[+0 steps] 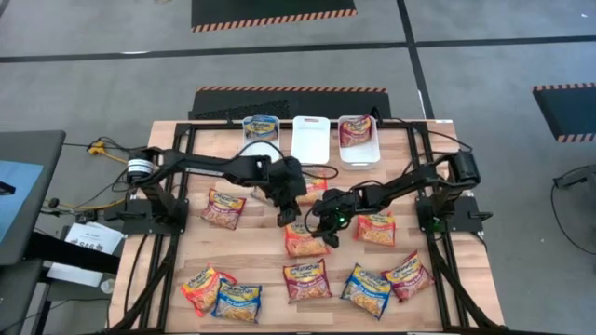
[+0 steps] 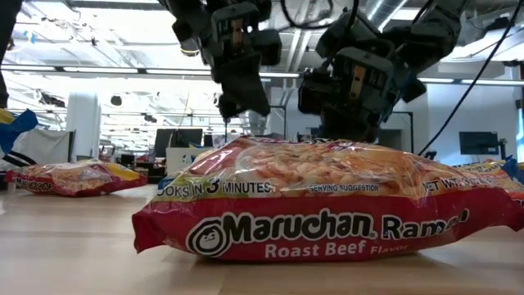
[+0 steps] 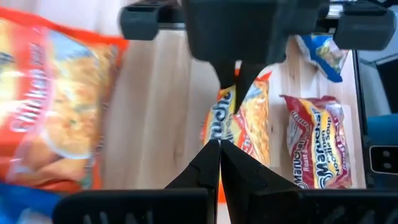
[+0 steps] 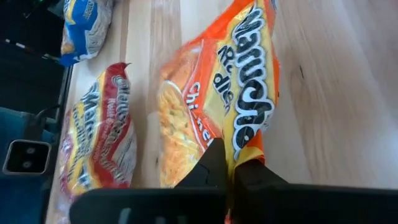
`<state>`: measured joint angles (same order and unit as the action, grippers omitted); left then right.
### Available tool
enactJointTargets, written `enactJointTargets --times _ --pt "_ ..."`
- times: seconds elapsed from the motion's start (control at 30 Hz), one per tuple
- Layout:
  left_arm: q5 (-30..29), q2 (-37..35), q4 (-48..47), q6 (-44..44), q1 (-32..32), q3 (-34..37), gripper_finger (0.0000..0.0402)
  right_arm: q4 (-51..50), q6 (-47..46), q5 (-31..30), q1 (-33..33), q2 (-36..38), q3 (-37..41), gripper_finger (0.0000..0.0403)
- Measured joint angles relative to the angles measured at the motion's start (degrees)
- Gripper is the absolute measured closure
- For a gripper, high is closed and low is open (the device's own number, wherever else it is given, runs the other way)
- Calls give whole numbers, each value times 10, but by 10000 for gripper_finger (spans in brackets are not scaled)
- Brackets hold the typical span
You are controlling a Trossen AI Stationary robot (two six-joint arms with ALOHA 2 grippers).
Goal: Sort Maruchan noodles
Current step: Put the orange noodle pack into the center white bin
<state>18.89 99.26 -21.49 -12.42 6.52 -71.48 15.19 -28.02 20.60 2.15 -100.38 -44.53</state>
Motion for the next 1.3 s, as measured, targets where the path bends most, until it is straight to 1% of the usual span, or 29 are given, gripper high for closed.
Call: enactJointTargets --times 0.07,0.2,0.47,0.53,0.67,0.73,0.8,0.93,1.03,1.2,1.3 --pt "-13 -21 -11 5 5 0 401 -18 9 -19 0 15 -8 397" --pt "-43 -62 -35 16 15 0 401 -75 39 -52 -5 70 -11 397" --pt "-97 -133 -52 20 37 0 401 -132 65 -90 -42 183 -12 397" --pt "-108 -148 -51 20 43 0 401 -155 75 -102 -58 214 -12 397" --pt "-133 -174 -44 21 56 0 401 -161 109 -142 -105 265 -12 397" --pt "-150 -184 -45 20 63 0 401 -159 142 -162 -136 287 -12 397" --pt "-171 -193 -42 20 71 0 401 -161 184 -167 -173 300 -20 397" --pt "-199 -201 -41 20 86 0 401 -161 266 -167 -248 302 -65 397" --pt "-210 -203 -38 19 98 0 401 -157 332 -165 -300 285 -111 397" --pt "-213 -202 -39 17 121 0 401 -169 432 -148 -375 235 -181 396" --pt "-212 -202 -39 14 133 0 401 -201 479 -126 -412 195 -221 396"
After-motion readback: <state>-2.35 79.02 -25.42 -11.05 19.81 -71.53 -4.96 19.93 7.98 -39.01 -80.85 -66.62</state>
